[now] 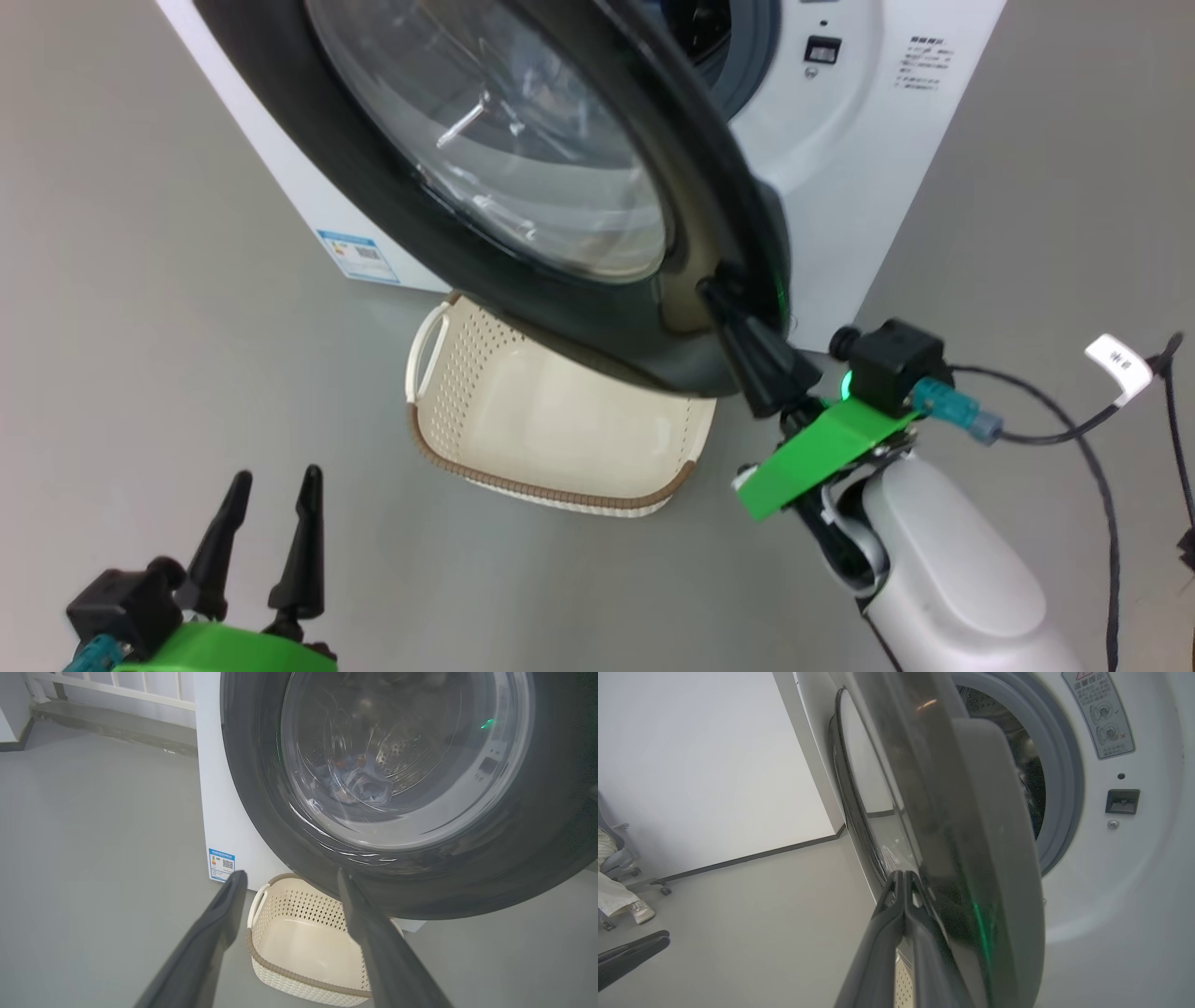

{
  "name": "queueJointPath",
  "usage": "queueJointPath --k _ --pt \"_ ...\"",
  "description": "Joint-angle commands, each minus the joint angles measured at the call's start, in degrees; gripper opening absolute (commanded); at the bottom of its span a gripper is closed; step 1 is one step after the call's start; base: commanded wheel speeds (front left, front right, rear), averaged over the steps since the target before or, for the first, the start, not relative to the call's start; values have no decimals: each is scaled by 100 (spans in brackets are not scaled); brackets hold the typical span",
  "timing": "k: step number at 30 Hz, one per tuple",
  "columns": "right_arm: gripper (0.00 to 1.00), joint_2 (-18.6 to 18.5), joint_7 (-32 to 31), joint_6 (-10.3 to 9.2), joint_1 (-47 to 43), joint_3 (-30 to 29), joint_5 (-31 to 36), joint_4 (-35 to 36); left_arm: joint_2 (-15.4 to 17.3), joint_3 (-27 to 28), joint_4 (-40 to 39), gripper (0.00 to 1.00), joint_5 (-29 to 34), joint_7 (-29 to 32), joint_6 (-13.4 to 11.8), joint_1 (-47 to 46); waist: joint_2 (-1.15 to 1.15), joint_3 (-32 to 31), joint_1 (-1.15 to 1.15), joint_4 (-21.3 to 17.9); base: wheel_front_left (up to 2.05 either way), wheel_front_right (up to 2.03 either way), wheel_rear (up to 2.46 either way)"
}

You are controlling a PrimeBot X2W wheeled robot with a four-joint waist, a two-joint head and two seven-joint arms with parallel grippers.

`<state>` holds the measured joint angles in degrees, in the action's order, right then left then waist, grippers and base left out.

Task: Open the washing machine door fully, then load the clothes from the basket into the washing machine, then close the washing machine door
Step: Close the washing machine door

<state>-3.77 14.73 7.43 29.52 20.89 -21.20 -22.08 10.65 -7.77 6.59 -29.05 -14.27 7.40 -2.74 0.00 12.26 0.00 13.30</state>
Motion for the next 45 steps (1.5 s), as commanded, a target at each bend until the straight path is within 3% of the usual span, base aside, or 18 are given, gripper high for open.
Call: queueJointPath --k 1,45 --pt "0 89 27 6 208 -4 58 99 107 171 -159 100 -16 -73 9 -248 0 93 0 57 0 0 0" --pt "0 23 27 6 2611 -1998 896 -565 38 -385 -371 100 -195 -73 9 -1325 0 1432 0 551 0 0 0"
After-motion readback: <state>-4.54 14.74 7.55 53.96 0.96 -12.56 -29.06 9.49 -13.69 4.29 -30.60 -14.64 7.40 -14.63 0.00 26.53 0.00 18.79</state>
